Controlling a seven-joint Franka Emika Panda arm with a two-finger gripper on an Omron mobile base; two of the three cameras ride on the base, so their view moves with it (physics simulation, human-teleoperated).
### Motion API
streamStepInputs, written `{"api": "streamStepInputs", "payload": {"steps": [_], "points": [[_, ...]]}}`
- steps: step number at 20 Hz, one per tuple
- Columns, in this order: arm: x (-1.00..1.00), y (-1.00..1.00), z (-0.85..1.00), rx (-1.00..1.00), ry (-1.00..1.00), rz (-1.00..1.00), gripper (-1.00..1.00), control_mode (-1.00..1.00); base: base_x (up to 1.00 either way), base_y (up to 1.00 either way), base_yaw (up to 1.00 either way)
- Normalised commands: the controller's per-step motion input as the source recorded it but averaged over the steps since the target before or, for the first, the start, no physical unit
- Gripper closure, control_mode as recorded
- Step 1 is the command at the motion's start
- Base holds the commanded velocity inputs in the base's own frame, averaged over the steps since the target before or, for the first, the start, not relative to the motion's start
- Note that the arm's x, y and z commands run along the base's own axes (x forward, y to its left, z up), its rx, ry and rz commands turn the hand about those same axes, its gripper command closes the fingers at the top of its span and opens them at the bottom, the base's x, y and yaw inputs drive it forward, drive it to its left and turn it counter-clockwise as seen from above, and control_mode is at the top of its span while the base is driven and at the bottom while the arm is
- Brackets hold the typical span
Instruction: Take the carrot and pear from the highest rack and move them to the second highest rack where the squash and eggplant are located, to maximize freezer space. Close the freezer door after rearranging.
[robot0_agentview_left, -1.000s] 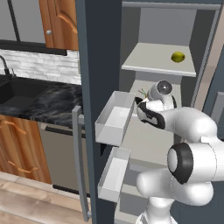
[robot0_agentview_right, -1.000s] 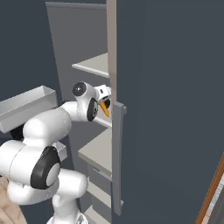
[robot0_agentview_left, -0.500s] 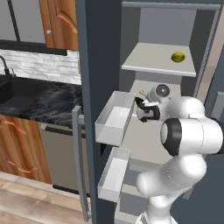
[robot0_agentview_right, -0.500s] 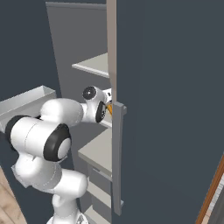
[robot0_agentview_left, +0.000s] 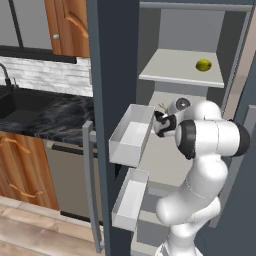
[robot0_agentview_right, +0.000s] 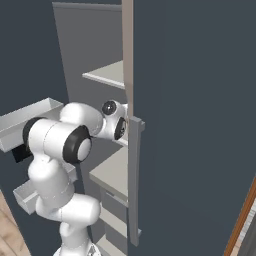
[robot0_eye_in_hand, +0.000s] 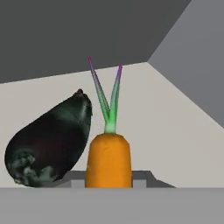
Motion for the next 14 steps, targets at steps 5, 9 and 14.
{"api": "streamStepInputs", "payload": {"steps": [5, 9, 14], "points": [[0.31, -0.19, -0.28, 0.0, 0.0, 0.0, -1.0, -1.0, 0.0, 0.0, 0.0], [0.07, -0.13, -0.31, 0.0, -0.02, 0.0, -1.0, -1.0, 0.0, 0.0, 0.0], [-0.08, 0.0, -0.09, 0.0, -0.07, 0.0, -1.0, -1.0, 0.0, 0.0, 0.0]]}}
